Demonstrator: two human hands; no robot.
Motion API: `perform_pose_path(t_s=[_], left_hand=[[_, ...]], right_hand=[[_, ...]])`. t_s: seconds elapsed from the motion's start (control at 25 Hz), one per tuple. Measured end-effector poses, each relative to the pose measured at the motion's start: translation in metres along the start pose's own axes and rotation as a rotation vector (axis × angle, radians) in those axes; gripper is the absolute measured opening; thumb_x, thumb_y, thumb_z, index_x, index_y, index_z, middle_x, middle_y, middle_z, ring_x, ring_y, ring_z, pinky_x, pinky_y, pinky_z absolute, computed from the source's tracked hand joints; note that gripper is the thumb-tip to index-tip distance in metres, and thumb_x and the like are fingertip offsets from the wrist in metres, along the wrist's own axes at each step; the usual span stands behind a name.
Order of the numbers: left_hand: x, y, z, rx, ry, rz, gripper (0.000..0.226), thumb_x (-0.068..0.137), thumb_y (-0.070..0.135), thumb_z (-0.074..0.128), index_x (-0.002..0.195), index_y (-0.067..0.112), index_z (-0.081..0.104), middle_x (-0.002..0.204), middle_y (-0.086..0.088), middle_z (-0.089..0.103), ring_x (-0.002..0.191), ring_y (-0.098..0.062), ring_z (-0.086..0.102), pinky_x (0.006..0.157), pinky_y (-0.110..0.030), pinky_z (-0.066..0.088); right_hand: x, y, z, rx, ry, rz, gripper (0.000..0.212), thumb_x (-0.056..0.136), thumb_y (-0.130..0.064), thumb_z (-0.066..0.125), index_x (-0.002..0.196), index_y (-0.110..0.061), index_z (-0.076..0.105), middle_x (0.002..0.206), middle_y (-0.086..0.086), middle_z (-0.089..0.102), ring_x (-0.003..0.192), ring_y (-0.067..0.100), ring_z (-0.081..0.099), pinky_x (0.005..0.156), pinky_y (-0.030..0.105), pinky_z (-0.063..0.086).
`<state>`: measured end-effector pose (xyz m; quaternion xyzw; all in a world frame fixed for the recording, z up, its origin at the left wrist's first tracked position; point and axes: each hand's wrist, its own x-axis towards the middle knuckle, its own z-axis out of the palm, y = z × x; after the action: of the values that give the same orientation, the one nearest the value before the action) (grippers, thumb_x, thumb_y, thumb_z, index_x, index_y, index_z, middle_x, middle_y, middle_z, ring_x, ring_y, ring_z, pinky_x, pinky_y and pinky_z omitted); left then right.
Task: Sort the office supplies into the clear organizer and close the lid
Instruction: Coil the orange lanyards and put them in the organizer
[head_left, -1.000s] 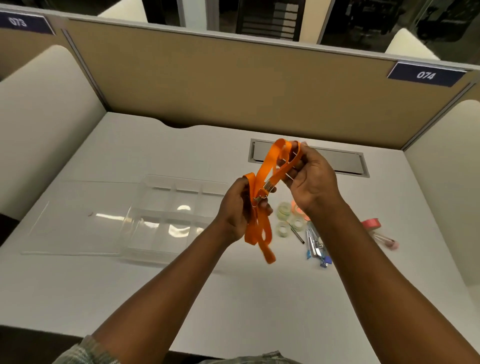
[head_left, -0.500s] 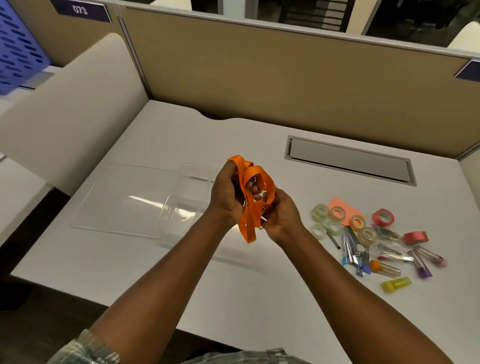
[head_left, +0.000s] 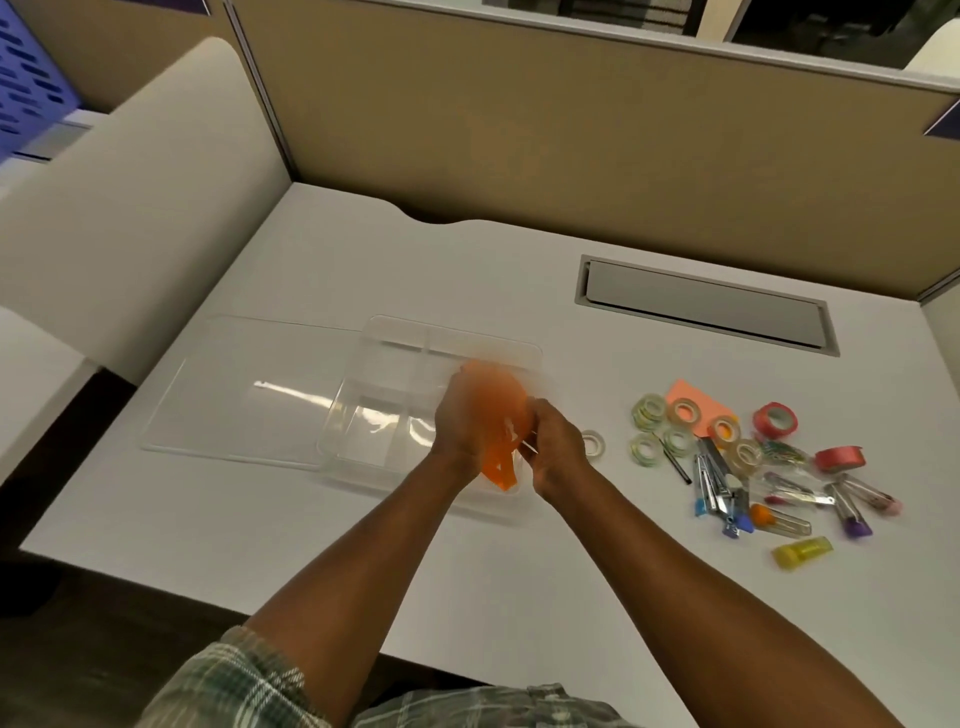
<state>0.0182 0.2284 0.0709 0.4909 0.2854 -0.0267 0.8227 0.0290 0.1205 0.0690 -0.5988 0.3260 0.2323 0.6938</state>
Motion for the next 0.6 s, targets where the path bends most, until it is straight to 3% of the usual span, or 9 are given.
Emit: perform_pose_path(t_s=[0.12,0.24,0.36,0.48,0.6], left_hand=[[0.003,-0.011,-0.01,0.262,0.006,-0.023,0.03,0.087,0.047,0.051,0.079,0.025,0.07,0.079,0.002,0.073,0.086,-0.019,0.067,0.07,-0.035,0.05],[0.006,-0.019,-0.02,0.57,-0.104,0.067,0.023,0.09,0.043,0.05,0.103,0.028,0.062,0.094,0.003,0.067,0.093,-0.019,0.064,0.072,-0.032,0.051],[0.005,-0.031,-0.029,0.885,-0.2,0.229,0.032,0.095,0.031,0.048,0.122,0.015,0.054,0.104,-0.002,0.058,0.096,-0.018,0.059,0.076,-0.026,0.044],[0.001,-0.045,-0.031,1.149,-0.164,0.369,0.022,0.097,0.019,0.048,0.113,0.006,0.056,0.102,-0.007,0.053,0.083,-0.014,0.054,0.071,-0.026,0.047],[-0.005,-0.051,-0.031,1.357,-0.03,0.457,0.019,0.097,0.022,0.05,0.104,0.007,0.06,0.108,-0.01,0.056,0.086,-0.018,0.056,0.068,-0.029,0.05]], right_hand=[[0.002,0.005,-0.001,-0.124,0.029,-0.04,0.016,0.089,-0.022,0.057,0.085,-0.016,0.071,0.104,0.009,0.073,0.104,0.027,0.066,0.102,0.046,0.051],[0.0,0.011,-0.006,-0.347,0.047,-0.238,0.019,0.094,-0.024,0.057,0.085,-0.016,0.072,0.09,0.004,0.072,0.089,0.023,0.066,0.092,0.046,0.055],[0.0,0.023,-0.015,-0.709,0.069,-0.537,0.022,0.097,-0.02,0.053,0.098,-0.014,0.074,0.094,0.003,0.073,0.088,0.021,0.066,0.08,0.037,0.054],[0.006,0.036,-0.02,-0.992,0.054,-0.686,0.022,0.097,-0.015,0.05,0.086,-0.01,0.069,0.087,0.009,0.064,0.08,0.023,0.06,0.067,0.031,0.042],[0.008,0.046,-0.022,-1.301,0.032,-0.746,0.022,0.097,-0.021,0.048,0.094,-0.012,0.068,0.098,0.008,0.057,0.091,0.024,0.055,0.072,0.036,0.048]])
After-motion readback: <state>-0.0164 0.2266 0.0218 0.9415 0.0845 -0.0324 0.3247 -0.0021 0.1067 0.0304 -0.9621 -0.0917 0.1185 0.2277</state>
